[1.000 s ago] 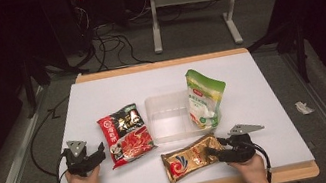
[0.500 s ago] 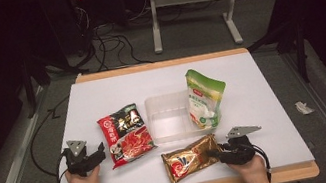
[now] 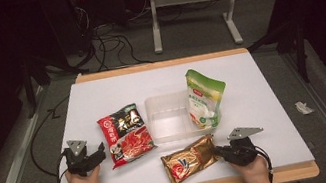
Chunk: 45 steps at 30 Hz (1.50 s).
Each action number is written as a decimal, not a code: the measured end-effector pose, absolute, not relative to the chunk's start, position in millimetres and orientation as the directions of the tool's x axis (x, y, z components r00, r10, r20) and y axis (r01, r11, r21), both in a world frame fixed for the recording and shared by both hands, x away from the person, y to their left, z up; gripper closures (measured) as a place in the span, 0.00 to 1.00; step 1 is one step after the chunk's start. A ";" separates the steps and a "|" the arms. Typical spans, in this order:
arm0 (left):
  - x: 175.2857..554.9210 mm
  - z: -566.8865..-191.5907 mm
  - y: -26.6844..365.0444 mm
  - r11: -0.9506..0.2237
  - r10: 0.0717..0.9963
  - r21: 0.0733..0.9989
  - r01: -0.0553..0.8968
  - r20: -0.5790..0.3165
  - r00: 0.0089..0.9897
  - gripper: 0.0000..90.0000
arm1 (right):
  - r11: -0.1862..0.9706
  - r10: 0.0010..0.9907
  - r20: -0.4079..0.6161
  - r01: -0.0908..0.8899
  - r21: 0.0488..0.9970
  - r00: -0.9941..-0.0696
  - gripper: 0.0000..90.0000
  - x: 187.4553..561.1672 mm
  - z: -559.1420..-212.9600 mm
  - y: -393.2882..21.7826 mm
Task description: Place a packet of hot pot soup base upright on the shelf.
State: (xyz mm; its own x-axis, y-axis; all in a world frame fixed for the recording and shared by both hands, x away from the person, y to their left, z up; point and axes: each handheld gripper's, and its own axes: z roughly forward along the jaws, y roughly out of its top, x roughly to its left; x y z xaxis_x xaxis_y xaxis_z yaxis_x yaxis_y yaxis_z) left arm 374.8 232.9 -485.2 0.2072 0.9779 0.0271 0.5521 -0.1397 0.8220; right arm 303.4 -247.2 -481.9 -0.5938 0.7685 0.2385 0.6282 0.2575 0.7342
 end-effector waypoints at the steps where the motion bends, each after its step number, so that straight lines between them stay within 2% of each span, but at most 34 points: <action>1: 374.9 -485.2 232.9 -0.139 0.978 0.822 0.553 0.027 0.207 0.26 | 0.255 0.770 0.238 0.627 0.736 -0.593 1.00 303.3 -481.9 -247.0; 9: 375.1 -485.3 233.2 -0.133 0.979 0.823 0.553 0.024 0.201 0.26 | 0.216 0.764 0.273 0.630 0.746 -0.585 1.00 305.2 -480.2 -249.0; 15: 374.4 -485.0 234.2 -0.124 0.979 0.826 0.549 0.012 0.204 0.26 | 0.218 0.758 0.258 0.606 0.765 -0.599 1.00 305.9 -473.8 -250.1; 45: 374.0 -484.9 235.5 -0.112 0.980 0.831 0.544 0.002 0.198 0.26 | 0.178 0.694 0.265 0.516 0.838 -0.670 1.00 300.3 -417.4 -268.0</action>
